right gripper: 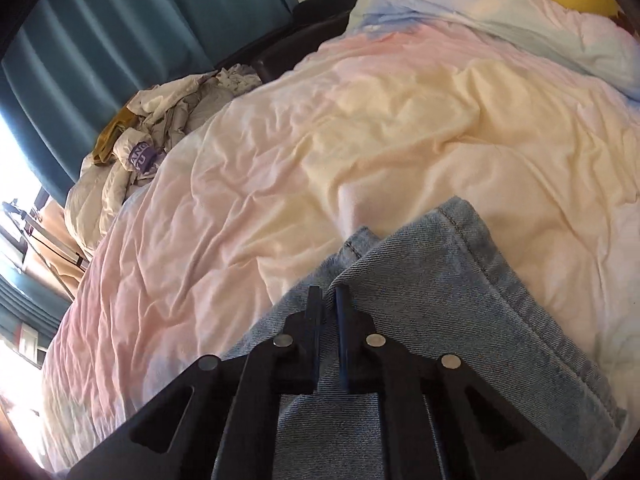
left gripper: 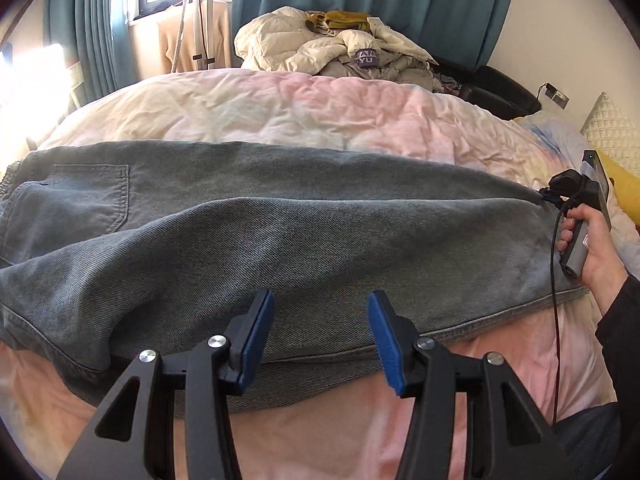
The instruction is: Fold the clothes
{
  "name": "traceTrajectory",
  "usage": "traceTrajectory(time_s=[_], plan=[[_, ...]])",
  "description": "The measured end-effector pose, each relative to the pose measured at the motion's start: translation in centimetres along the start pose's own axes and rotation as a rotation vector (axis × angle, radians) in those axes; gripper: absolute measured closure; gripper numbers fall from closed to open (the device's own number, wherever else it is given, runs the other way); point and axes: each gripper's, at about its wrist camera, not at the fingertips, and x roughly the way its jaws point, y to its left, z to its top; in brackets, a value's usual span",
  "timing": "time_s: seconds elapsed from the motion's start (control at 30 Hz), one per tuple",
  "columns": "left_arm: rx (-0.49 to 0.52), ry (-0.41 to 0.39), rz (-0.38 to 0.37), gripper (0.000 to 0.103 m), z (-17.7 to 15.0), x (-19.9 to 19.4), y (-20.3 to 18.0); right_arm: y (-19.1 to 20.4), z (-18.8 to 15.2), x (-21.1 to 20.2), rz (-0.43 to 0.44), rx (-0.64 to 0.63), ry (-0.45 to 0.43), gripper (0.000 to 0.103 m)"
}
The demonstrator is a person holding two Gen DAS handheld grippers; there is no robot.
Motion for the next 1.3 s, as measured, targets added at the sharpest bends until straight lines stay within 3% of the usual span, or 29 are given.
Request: traceTrajectory(time_s=[0.2,0.37,0.53,0.73,0.97,1.3], plan=[[-0.004,-0.028,0.027,0.053,0.0,-0.9,0.6,1.8,1.9,-1.5,0.040,-0.038,-0.091,0.101],[-0.010,-0.036,0.053,0.053,0.3,-0.6,0.9,1.7,1.8,2.3,0.054,-0.036,-0.008,0.100],[-0.011,-0.044,0.064,0.053,0.7,-0.1,0.8,-0.4,1.5,3.4,0.149,0.034,0.045,0.096],[-0.041,-0.055,0.071,0.053,0.8,-0.3,1.5,-0.8,1.8,-1.5,0.249,0.010,0.010,0.083],[-0.083,-0.086,0.066,0.053,0.4,-2.0,2.4,-2.3,-0.6,-8.7,0.345,-0.025,0.055,0.082],[-0.115,-0.133,0.056,0.053,-0.6,-5.1,3.6,-8.3,-6.8,-11.6,0.371,0.259,0.266,0.070]])
